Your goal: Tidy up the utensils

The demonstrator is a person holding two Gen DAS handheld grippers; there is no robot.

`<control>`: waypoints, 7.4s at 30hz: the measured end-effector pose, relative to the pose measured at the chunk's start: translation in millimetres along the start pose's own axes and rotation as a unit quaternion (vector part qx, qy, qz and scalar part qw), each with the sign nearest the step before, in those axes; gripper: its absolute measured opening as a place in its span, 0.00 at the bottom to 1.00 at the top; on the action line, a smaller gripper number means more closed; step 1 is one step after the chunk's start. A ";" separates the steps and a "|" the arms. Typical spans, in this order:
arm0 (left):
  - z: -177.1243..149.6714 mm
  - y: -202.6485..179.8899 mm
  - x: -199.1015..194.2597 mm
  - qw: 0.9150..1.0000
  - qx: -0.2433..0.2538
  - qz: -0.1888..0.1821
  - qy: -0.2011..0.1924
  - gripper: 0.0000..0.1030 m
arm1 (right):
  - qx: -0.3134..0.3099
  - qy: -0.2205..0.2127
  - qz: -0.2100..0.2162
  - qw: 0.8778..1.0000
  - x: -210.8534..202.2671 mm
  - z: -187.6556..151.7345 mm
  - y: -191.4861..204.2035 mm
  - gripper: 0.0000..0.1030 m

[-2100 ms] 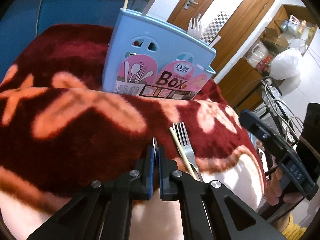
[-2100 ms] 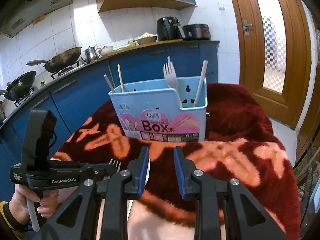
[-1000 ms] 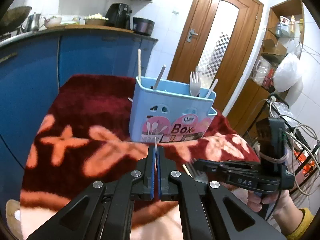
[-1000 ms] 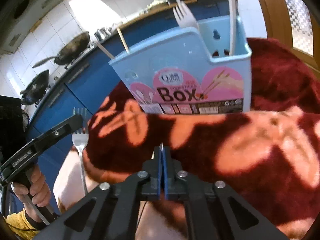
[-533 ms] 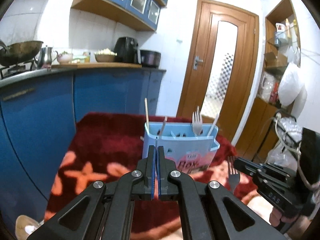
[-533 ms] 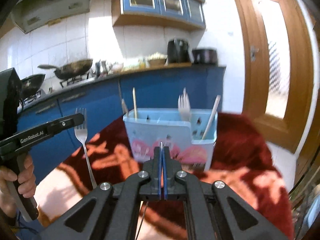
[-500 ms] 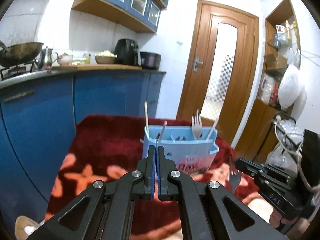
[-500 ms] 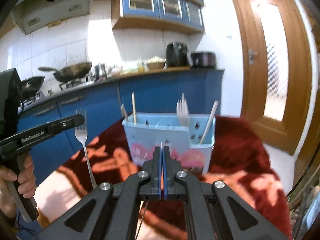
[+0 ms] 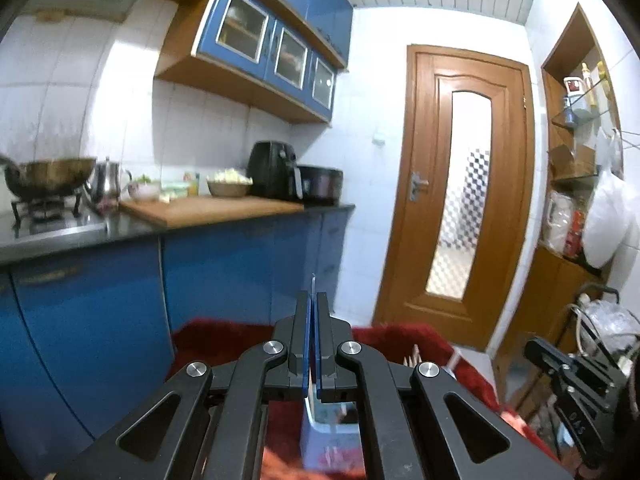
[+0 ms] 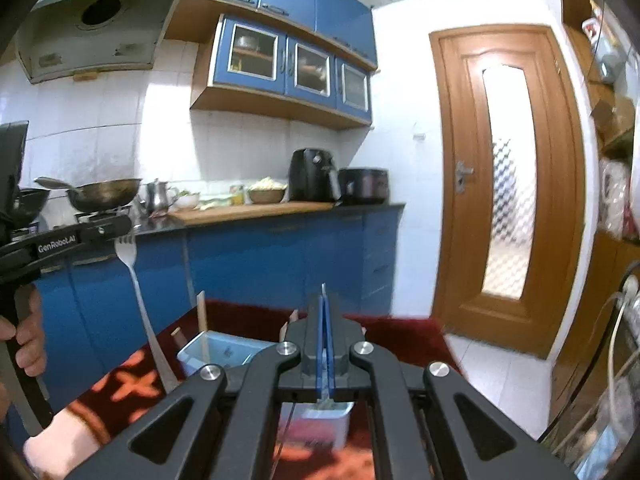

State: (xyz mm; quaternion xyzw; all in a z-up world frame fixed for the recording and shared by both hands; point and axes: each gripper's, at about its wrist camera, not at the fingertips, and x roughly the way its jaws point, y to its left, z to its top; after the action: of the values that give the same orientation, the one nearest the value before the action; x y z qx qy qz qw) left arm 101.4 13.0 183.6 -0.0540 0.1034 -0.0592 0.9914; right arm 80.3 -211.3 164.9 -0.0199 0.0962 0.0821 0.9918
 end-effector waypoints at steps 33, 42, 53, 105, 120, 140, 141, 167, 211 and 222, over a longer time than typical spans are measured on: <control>-42.7 -7.1 67.3 0.998 0.031 -0.015 0.059 0.17 | 0.078 0.035 0.030 0.996 57.8 -28.7 -20.4 0.16; -40.9 -4.9 32.7 0.997 0.019 -0.025 0.077 0.17 | 0.121 0.057 0.055 0.989 25.9 -26.0 -24.7 0.17; -50.7 0.8 -6.4 0.994 0.012 -0.013 0.111 0.17 | 0.120 0.096 0.075 0.985 -12.3 -36.5 -14.1 0.17; -148.4 55.7 -18.5 0.964 -0.016 0.007 0.264 0.17 | 0.080 0.446 0.159 0.877 50.7 -151.1 66.5 0.06; -147.6 37.4 -5.5 0.965 -0.017 -0.008 0.261 0.17 | 0.168 0.223 0.114 0.953 3.1 -77.1 -14.2 0.06; -151.7 39.5 18.2 0.966 -0.038 -0.016 0.255 0.17 | 0.135 0.016 0.022 0.991 89.3 -10.4 -30.0 0.06; -151.8 40.2 19.2 0.966 -0.039 -0.016 0.254 0.17 | 0.133 0.013 0.019 0.991 93.8 -10.0 -30.5 0.06; -136.3 30.1 1.2 0.974 -0.038 -0.028 0.222 0.17 | 0.125 0.052 0.062 0.989 23.0 -22.1 -22.4 0.33; -196.4 -15.6 -66.9 0.991 0.025 0.026 0.131 0.72 | 0.057 0.089 0.010 0.994 -85.2 -169.4 13.3 0.97; -196.0 -16.1 -68.1 0.991 0.026 0.028 0.127 0.72 | 0.055 0.089 0.010 0.994 -85.3 -169.8 13.3 0.97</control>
State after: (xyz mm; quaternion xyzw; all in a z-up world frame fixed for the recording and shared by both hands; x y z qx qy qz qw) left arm -7.9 -12.7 8.4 -0.0171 0.2284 -0.0408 0.9726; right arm -36.3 -221.1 14.7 0.0286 0.1886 0.0841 0.9780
